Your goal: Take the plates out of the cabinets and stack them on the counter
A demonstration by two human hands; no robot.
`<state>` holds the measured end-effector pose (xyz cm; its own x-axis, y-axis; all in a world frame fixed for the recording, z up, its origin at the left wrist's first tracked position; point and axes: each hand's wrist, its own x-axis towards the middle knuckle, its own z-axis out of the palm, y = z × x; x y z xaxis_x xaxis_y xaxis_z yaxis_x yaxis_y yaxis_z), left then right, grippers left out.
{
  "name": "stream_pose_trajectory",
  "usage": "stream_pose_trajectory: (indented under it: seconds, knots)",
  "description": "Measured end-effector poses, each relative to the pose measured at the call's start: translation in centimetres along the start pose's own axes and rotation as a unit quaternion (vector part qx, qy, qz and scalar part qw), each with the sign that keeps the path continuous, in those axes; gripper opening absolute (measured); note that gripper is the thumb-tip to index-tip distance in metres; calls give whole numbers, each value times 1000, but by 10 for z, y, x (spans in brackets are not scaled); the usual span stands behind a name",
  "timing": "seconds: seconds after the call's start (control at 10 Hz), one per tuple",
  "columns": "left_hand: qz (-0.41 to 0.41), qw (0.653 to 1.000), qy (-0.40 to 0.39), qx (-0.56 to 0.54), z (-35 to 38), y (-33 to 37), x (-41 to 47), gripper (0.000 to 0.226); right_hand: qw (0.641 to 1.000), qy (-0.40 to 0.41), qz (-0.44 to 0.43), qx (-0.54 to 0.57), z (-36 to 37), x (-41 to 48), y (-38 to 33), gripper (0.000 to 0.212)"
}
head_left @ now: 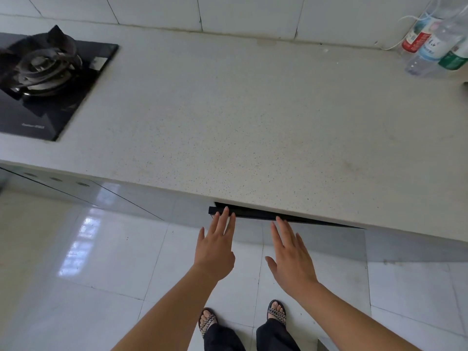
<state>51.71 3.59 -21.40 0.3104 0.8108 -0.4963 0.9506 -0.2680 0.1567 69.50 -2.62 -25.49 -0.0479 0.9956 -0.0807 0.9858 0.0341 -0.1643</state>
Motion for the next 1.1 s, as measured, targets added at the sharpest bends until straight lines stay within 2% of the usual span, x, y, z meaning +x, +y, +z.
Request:
stream_pose_trajectory:
  seconds: [0.3,0.5,0.6,0.8,1.0,1.1]
  knots:
    - [32,999,18,-10,5,-14,-3,78,1000,-22,6,-12,9,6,-15,95]
    - [21,1000,-12,-6,6,-21,4,79,999,-28,5,-27,14,15,-12,105]
    - [8,1000,-21,-4,0,-24,17,79,1000,-19,10,-23,14,17,-13,103]
    - [32,999,-30,16,-10,-30,8,79,999,-32,25,-11,3,1,-30,98]
    - [73,997,2,20,-32,-41,-26,76,992,-69,88,59,-39,-9,-59,77]
    - [95,995,41,15,-51,-44,-44,76,989,-43,112,88,-70,-12,-71,74]
